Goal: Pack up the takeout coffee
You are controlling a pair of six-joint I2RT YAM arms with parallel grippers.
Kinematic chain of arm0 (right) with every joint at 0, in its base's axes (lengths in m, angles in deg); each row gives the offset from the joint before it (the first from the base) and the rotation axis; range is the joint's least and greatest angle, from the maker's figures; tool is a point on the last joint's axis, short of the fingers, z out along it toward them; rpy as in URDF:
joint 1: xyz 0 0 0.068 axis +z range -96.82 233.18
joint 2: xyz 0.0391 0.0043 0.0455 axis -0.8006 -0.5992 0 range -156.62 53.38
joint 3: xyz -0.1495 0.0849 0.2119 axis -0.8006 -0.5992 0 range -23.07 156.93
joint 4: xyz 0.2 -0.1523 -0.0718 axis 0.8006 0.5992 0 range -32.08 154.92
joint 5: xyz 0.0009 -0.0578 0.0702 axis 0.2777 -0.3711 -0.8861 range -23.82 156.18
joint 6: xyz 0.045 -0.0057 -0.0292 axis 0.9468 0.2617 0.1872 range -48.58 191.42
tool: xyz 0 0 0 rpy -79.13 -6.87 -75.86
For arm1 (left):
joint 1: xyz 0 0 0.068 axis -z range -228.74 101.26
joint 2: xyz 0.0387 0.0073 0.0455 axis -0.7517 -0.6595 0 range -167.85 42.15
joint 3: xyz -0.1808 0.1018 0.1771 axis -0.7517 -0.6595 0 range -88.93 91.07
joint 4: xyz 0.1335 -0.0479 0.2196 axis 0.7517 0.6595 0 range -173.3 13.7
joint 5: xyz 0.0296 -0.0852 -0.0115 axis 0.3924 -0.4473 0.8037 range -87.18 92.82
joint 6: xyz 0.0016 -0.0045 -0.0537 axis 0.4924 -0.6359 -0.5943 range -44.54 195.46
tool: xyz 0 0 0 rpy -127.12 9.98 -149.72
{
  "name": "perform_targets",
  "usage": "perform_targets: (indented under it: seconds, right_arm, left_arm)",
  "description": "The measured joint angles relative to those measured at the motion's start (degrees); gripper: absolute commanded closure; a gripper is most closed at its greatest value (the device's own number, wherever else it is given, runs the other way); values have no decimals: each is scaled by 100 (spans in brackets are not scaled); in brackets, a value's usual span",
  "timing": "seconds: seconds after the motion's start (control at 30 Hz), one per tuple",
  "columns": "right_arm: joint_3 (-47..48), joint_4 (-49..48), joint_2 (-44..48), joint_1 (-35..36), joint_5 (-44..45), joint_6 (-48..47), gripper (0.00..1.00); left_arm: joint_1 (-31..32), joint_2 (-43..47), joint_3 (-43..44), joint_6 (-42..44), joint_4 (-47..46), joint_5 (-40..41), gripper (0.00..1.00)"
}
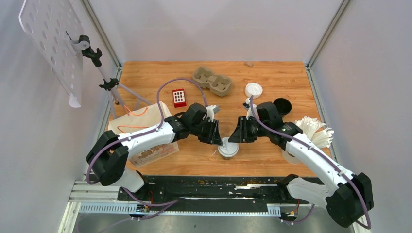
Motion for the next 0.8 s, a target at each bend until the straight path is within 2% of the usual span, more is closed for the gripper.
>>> perform_targets:
  seconds: [0.23, 0.53, 0.8]
  right_arm:
    - [-284, -815, -190, 136, -66, 339, 80]
    - [-798, -1191, -391, 136, -109, 402, 82]
    - [-999, -1434, -229, 133, -105, 426, 82]
  left_arm:
    - [0, -125, -63, -133, -411, -249, 61]
    - [-13, -129, -66, -155, -494, -289, 45]
    - [-57, 17, -192, -157, -496, -282, 47]
